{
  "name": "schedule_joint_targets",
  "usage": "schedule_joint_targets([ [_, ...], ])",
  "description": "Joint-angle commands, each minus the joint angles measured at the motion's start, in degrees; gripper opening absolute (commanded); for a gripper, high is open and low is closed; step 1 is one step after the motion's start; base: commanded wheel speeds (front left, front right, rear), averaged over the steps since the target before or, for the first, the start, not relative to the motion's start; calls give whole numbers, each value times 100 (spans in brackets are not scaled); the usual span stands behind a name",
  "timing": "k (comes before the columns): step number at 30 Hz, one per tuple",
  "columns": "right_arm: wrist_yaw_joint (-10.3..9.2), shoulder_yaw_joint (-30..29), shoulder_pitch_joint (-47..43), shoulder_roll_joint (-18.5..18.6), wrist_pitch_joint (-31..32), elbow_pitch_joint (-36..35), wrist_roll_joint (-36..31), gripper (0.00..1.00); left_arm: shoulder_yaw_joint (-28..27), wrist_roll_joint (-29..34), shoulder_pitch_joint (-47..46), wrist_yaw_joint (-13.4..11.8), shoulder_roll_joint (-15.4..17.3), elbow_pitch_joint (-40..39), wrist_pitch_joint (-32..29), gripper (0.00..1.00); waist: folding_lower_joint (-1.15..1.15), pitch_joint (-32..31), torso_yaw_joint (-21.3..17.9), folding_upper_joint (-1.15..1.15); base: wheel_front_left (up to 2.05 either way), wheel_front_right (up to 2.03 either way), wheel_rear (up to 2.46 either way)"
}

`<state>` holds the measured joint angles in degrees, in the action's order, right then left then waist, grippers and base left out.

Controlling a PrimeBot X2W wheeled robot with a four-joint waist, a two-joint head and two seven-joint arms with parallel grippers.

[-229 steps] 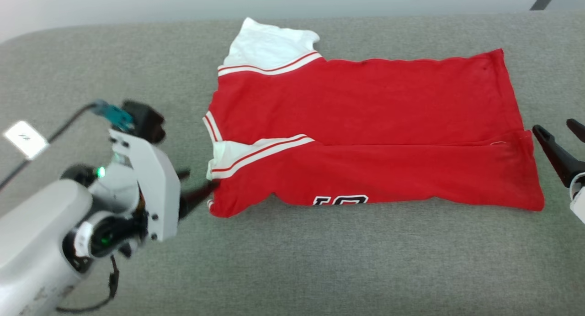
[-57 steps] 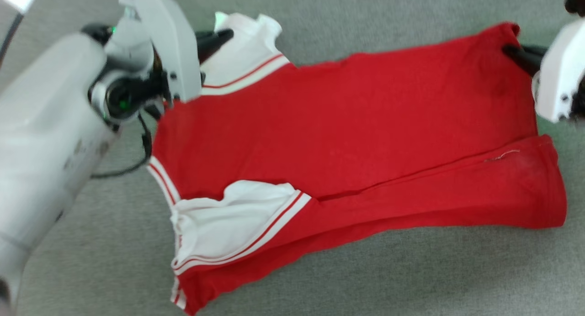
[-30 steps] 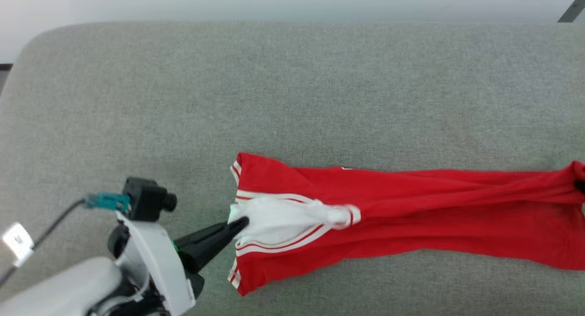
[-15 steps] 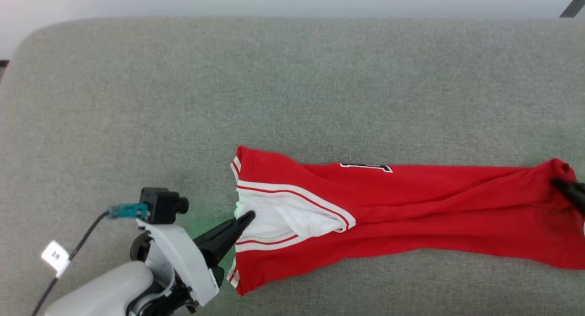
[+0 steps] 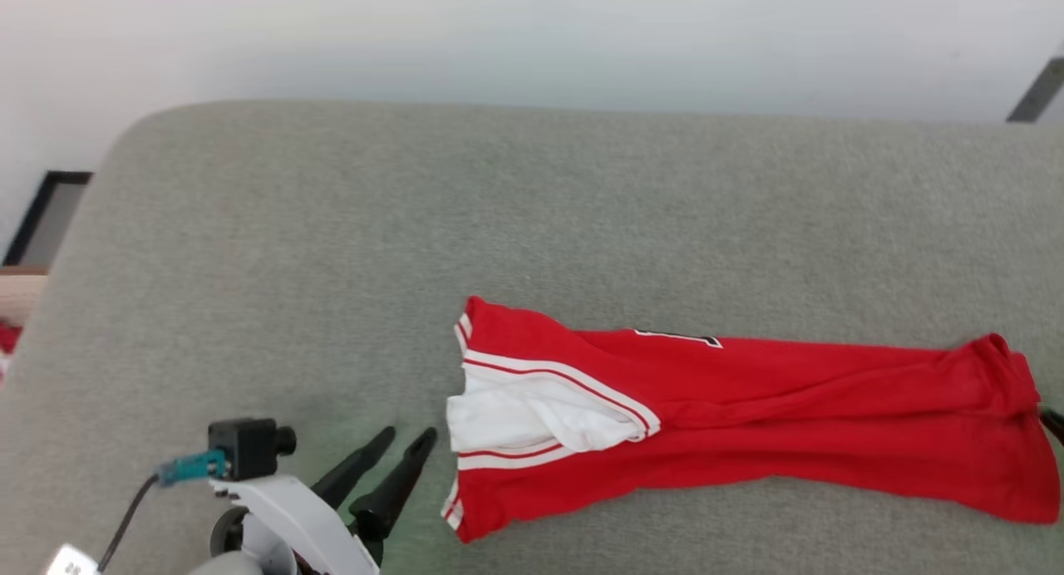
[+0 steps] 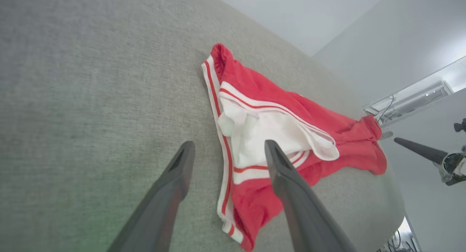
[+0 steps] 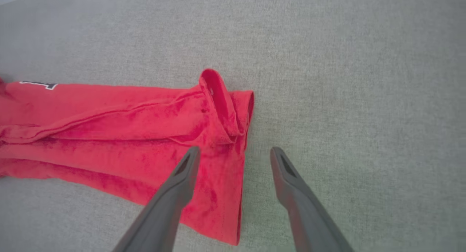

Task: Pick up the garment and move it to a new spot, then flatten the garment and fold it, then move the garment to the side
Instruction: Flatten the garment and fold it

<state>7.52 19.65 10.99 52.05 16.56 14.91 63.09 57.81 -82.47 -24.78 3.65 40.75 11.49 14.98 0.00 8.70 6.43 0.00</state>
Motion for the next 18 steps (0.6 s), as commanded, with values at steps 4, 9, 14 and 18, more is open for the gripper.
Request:
schedule_joint_targets([
  [4,-6,-235,-446,-18,115,169,236,100,-801,533,607,-165,-386,187,10,100,0,-188,274,0,0,0,0],
  [9,-5,-395,-521,-132,374,404,362,100,-1704,1587,1091,-323,-832,315,12,100,0,-190,380,0,0,0,0],
  [14,-6,-414,-136,-277,792,667,294,100,-2658,2935,1362,-438,-1222,202,12,100,0,-174,434,0,0,0,0],
  [18,-5,-390,247,-392,1143,962,137,100,-3401,4005,1570,-428,-1514,-7,12,100,0,-148,459,0,0,0,0],
])
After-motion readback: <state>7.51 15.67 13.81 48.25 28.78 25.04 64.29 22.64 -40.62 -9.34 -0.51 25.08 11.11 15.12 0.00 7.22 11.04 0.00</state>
